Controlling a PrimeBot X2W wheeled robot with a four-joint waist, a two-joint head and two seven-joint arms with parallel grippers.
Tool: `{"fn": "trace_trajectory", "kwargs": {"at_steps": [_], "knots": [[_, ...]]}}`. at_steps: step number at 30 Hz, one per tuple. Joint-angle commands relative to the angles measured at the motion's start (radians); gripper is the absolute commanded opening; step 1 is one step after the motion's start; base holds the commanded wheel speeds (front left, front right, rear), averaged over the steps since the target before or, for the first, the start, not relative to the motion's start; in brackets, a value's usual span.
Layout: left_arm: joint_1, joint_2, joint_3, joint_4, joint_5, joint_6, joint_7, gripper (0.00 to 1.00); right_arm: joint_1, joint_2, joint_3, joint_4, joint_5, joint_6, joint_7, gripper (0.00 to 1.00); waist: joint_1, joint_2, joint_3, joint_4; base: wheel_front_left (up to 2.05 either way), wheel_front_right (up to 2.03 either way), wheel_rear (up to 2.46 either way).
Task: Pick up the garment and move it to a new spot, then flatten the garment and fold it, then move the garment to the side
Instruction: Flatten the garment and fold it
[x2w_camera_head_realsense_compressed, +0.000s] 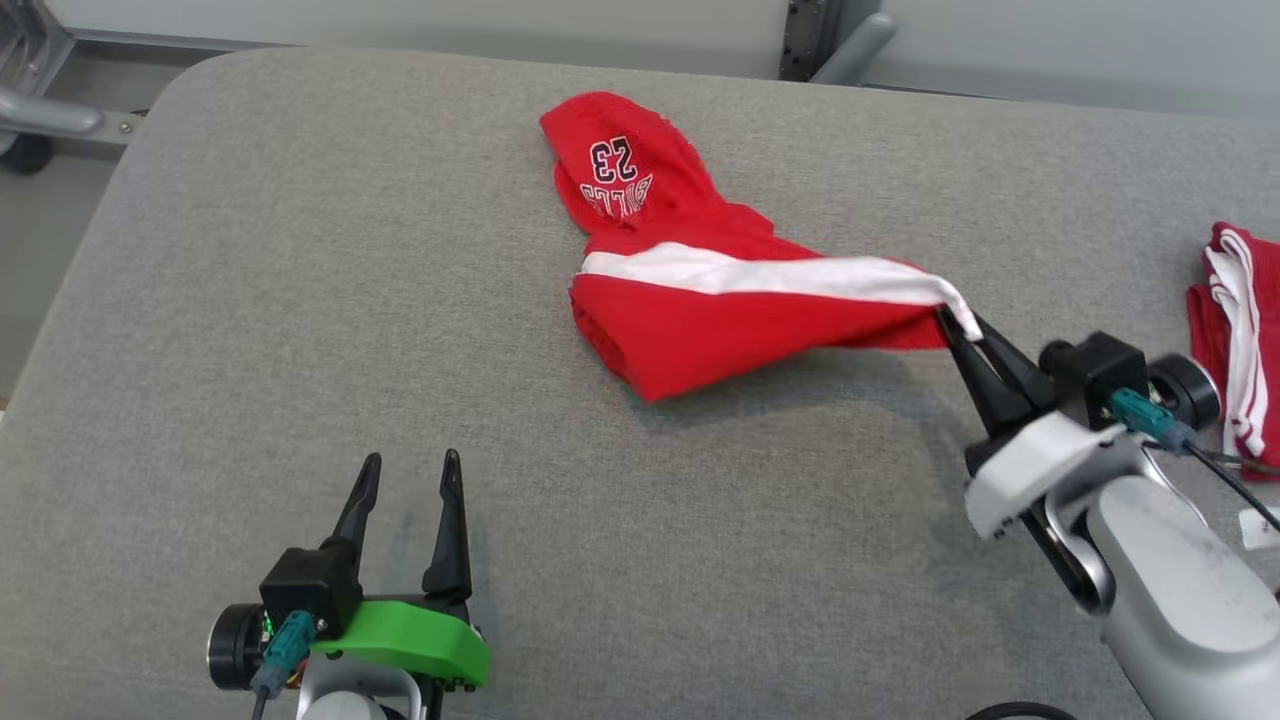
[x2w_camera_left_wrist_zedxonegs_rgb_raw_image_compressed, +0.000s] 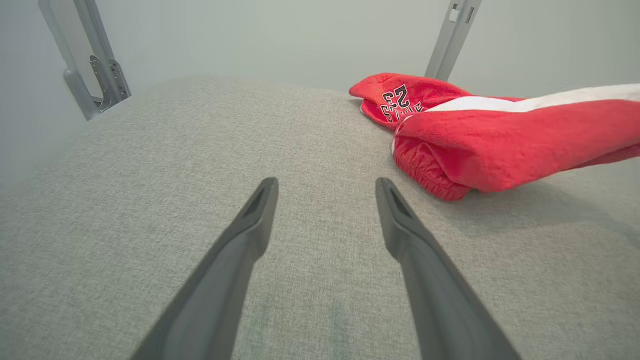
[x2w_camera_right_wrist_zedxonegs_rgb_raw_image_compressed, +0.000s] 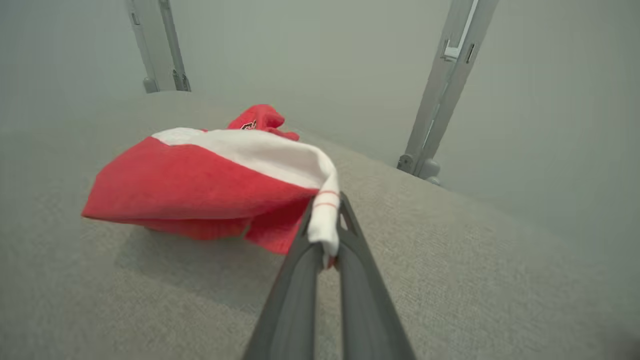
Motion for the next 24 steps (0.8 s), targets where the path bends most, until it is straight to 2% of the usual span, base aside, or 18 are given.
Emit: {"fn": "trace_trajectory", "kwargs": {"at_steps": [1,4,5,6,7,11,15,24], "knots": [[-0.006,0.003,0.0,0.001,0.007,-0.004,0.0,1.0,0.022,0.006,-0.019,0.004,0.006,-0.002,-0.001,0.0,0.0,-0.0001,0.01,-0.031,0.0,0.0,0.0],[-0.012,0.003,0.004,0.006,0.011,-0.009,0.0,1.0,0.112,0.018,-0.075,0.041,-0.005,-0.002,-0.001,0.0,0.0,-0.0001,0.011,-0.056,0.0,0.0,0.0],[-0.013,0.003,0.005,0.008,0.013,-0.01,0.0,1.0,0.132,0.023,-0.09,0.051,-0.009,-0.002,-0.001,0.22,0.0,-0.0001,0.01,-0.064,0.0,0.0,0.0],[-0.012,0.003,0.006,0.01,0.016,-0.011,0.0,1.0,0.15,0.031,-0.107,0.061,-0.01,-0.002,-0.001,0.49,0.0,-0.0001,0.008,-0.072,0.0,0.0,0.0],[-0.011,0.003,0.006,0.013,0.018,-0.013,0.001,1.0,0.165,0.04,-0.126,0.075,-0.015,-0.002,-0.001,1.0,0.0,-0.0001,0.005,-0.079,0.0,0.0,0.0],[-0.007,0.003,0.015,0.02,0.02,-0.014,0.0,1.0,0.191,0.086,-0.216,0.073,-0.057,-0.002,-0.001,1.0,0.0,-0.0001,-0.007,-0.108,0.0,0.0,0.0],[-0.041,0.003,0.021,0.018,0.036,-0.03,0.0,1.0,0.214,0.144,-0.298,-0.016,-0.118,-0.002,-0.001,1.0,0.0,-0.0001,-0.001,-0.151,0.0,0.0,0.0],[-0.224,0.003,0.018,0.123,0.038,-0.078,0.0,1.0,0.219,0.192,-0.296,-0.125,-0.161,-0.002,-0.001,1.0,0.0,-0.0001,0.065,-0.23,0.0,0.0,0.0]]}}
